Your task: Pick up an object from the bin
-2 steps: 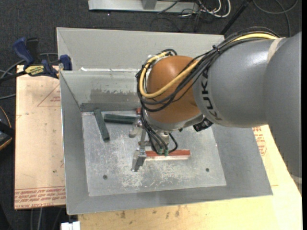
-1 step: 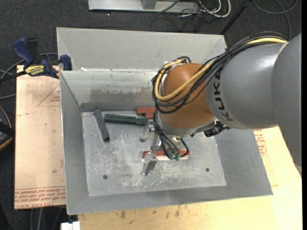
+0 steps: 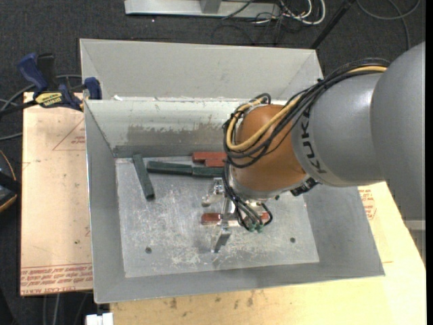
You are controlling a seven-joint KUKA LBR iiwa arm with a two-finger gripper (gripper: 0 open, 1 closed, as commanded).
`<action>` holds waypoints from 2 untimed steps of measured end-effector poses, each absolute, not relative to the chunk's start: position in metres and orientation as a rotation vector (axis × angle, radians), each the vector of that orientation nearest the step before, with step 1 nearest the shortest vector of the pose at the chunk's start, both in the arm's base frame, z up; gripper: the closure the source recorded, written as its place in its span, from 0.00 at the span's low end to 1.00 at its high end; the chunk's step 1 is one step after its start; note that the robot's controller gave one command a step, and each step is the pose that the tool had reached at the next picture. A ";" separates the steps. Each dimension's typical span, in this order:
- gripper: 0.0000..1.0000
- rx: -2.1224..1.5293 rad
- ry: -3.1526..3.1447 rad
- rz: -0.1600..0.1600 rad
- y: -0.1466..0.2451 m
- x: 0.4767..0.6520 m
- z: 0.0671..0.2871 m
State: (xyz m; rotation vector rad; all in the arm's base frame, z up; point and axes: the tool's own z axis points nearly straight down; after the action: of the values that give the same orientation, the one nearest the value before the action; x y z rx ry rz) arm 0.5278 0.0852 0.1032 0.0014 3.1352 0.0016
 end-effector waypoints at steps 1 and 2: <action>1.00 -0.028 3.125 0.007 0.041 0.540 0.081; 1.00 -0.028 3.125 0.007 0.041 0.540 0.081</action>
Offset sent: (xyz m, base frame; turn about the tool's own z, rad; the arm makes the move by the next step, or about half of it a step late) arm 0.0000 0.0000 0.0000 0.0000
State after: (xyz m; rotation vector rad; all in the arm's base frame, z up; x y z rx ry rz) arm 0.5398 0.0406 0.0813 -0.0284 3.1251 0.0072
